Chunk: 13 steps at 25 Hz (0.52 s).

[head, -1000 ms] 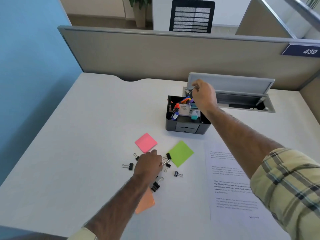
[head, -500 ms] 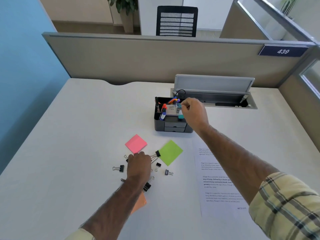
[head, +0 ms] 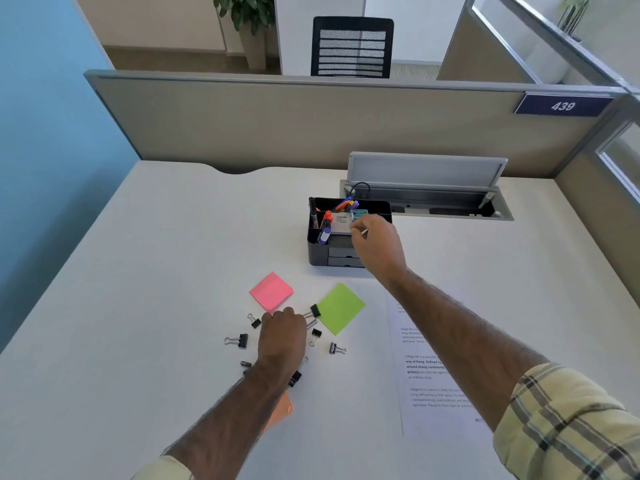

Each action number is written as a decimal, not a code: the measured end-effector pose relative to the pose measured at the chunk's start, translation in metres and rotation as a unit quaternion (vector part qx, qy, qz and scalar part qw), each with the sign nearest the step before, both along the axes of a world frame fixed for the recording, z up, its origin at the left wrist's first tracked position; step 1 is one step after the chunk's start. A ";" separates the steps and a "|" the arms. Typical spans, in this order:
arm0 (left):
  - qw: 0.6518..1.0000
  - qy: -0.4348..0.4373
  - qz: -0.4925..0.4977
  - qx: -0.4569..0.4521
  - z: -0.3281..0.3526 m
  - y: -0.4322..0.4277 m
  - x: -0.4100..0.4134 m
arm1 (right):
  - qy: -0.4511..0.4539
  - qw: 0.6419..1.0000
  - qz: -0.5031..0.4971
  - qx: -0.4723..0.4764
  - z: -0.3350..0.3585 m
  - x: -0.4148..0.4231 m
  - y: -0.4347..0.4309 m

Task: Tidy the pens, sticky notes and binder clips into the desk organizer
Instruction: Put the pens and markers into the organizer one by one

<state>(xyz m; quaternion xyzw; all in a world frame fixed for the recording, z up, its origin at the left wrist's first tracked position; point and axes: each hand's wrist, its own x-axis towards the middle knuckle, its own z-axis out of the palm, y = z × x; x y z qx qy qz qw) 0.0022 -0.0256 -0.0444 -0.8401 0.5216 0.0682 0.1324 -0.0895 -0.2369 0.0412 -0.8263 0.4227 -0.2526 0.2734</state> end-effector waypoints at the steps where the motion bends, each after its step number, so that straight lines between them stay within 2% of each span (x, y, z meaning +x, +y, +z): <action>1: 1.000 0.004 -0.002 -0.002 0.000 -0.001 0.001 | 0.002 1.000 0.001 0.002 0.000 0.001 0.002; 5: 0.998 0.033 0.020 -0.042 0.011 -0.006 0.007 | 0.004 1.000 0.005 0.012 0.006 0.002 0.010; 8: 0.989 0.065 0.033 -0.127 0.043 -0.021 0.015 | 0.015 0.993 0.059 0.099 0.017 0.003 0.014; 11: 0.952 0.167 0.034 -0.254 0.087 -0.045 0.022 | 0.022 0.959 0.171 0.225 0.031 0.005 0.018; 13: 0.932 0.188 0.015 -0.309 0.113 -0.062 0.025 | -0.023 0.952 0.190 0.240 0.042 0.007 0.019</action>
